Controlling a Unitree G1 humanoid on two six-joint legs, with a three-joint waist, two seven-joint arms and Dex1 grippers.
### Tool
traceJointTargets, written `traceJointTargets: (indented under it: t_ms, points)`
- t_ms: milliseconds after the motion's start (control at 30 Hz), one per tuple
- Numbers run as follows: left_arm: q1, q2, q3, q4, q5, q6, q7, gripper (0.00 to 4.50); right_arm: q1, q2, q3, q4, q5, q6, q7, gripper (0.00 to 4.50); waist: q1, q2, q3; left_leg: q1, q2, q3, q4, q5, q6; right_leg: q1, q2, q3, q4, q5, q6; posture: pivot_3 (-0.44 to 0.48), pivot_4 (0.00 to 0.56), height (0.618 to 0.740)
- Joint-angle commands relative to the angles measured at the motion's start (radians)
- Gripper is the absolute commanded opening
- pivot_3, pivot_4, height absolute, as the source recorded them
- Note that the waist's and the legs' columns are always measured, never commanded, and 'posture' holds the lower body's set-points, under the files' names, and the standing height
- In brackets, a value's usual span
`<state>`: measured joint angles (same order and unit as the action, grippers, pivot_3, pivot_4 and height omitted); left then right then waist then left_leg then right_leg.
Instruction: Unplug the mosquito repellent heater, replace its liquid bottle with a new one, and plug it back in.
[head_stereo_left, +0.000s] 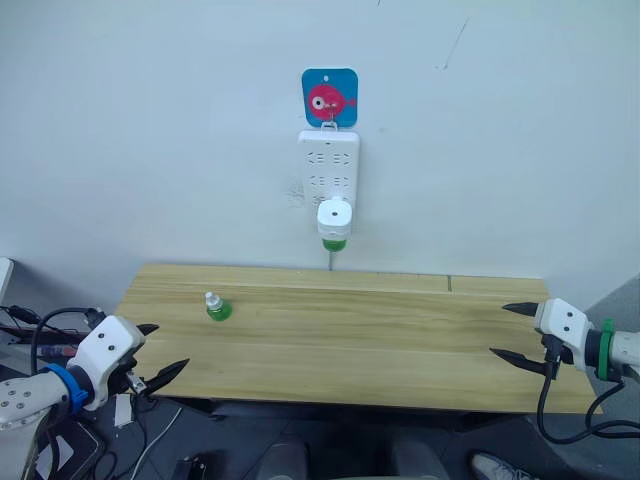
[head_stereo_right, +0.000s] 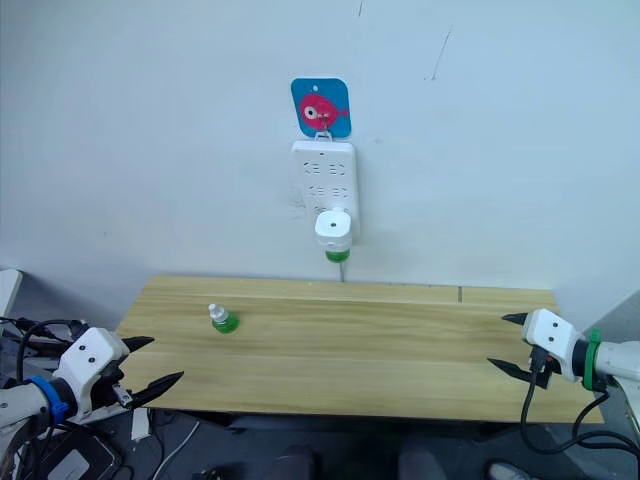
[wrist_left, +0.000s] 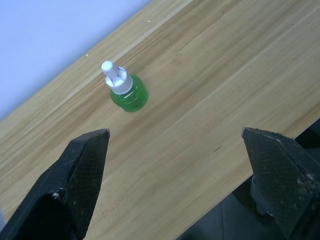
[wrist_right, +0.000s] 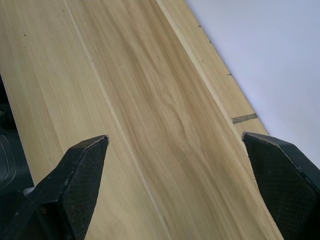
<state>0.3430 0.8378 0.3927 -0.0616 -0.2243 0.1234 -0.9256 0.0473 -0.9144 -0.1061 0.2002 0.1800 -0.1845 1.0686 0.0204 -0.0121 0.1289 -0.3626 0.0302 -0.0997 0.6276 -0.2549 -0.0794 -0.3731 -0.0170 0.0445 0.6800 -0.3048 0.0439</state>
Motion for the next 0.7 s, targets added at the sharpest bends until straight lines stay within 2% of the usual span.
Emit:
traceJointTargets:
  t_ms: [33, 533, 700]
  points:
    - [-0.008, 0.006, 0.007, -0.003, -0.009, -0.004, -0.002, 4.50, -0.001, -0.009, -0.034, -0.044, 0.021, 0.017, -0.004, 4.47, 0.000, 0.000, 0.000, 0.000, 0.000, 0.000, 0.000, 0.000, 0.000, 0.000, 0.000, 0.000, 0.000, 0.000, 0.000, 0.102, 0.094, 0.725]
    - [-0.012, -0.002, -0.006, 0.001, 0.008, -0.012, 0.012, 4.50, 0.002, -0.006, -0.037, -0.106, 0.016, 0.079, -0.017, 4.47, 0.000, 0.000, 0.000, 0.000, 0.000, 0.000, 0.000, 0.000, 0.000, 0.000, 0.000, 0.000, 0.000, 0.000, 0.000, 0.099, 0.095, 0.725]
    - [-0.014, -0.009, -0.001, -0.010, -0.032, 0.015, -0.011, 4.50, 0.001, -0.005, -0.040, -0.112, 0.020, 0.086, -0.018, 4.47, 0.000, 0.000, 0.000, 0.000, 0.000, 0.000, 0.000, 0.000, 0.000, 0.000, 0.000, 0.000, 0.000, 0.000, 0.000, 0.096, 0.096, 0.725]
